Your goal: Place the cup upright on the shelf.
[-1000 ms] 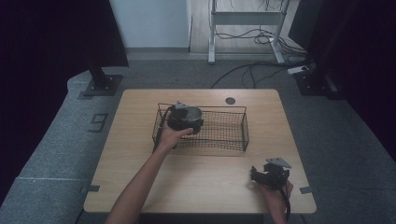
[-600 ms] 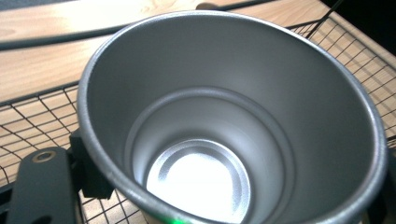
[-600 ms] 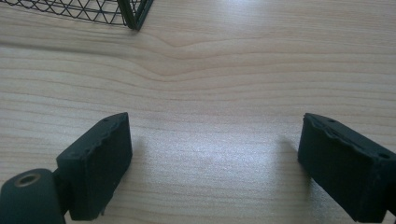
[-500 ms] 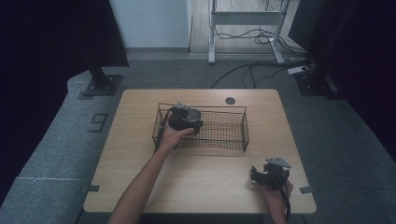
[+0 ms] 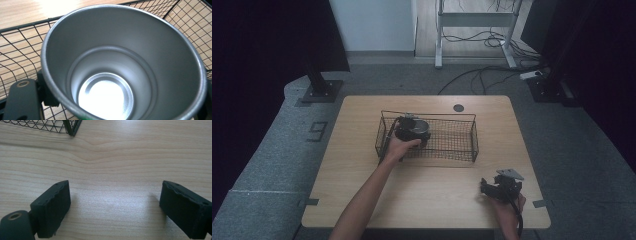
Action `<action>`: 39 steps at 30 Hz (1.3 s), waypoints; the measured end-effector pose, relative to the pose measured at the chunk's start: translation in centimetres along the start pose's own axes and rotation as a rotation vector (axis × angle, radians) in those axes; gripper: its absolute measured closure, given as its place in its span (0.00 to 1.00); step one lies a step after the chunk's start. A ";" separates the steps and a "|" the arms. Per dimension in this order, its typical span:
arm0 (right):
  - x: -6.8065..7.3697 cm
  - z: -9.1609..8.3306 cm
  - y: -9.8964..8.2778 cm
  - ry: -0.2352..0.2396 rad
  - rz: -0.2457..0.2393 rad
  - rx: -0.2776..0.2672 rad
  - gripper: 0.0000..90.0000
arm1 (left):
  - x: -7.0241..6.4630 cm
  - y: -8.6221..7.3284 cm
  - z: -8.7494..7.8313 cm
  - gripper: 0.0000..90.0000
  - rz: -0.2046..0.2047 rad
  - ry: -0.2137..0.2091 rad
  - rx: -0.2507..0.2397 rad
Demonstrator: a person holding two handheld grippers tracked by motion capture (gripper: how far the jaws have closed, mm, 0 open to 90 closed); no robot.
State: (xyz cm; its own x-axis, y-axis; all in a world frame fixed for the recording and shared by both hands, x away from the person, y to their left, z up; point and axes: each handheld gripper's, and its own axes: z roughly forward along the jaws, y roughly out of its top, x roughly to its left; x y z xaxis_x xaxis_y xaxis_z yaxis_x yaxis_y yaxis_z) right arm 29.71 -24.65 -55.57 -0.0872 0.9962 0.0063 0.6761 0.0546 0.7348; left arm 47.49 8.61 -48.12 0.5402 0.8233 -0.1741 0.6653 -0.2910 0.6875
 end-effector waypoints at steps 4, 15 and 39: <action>0.0 0.0 0.0 0.000 0.000 0.000 0.11 | -0.1 -0.2 0.3 0.20 0.007 0.007 0.008; 0.0 0.0 0.0 0.000 0.000 0.000 0.11 | -0.2 -0.4 0.5 0.20 0.008 0.009 0.054; 0.0 0.0 0.0 0.000 0.000 0.000 0.11 | -0.1 -0.4 0.5 0.15 0.010 0.020 0.075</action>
State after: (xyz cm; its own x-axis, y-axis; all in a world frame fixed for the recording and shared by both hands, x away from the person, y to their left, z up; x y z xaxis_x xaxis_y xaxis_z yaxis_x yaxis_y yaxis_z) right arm 29.72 -24.65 -55.57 -0.0870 0.9962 0.0061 0.6760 0.0545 0.7349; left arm 47.40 8.36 -48.74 0.5368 0.8297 -0.1530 0.6970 -0.3340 0.6346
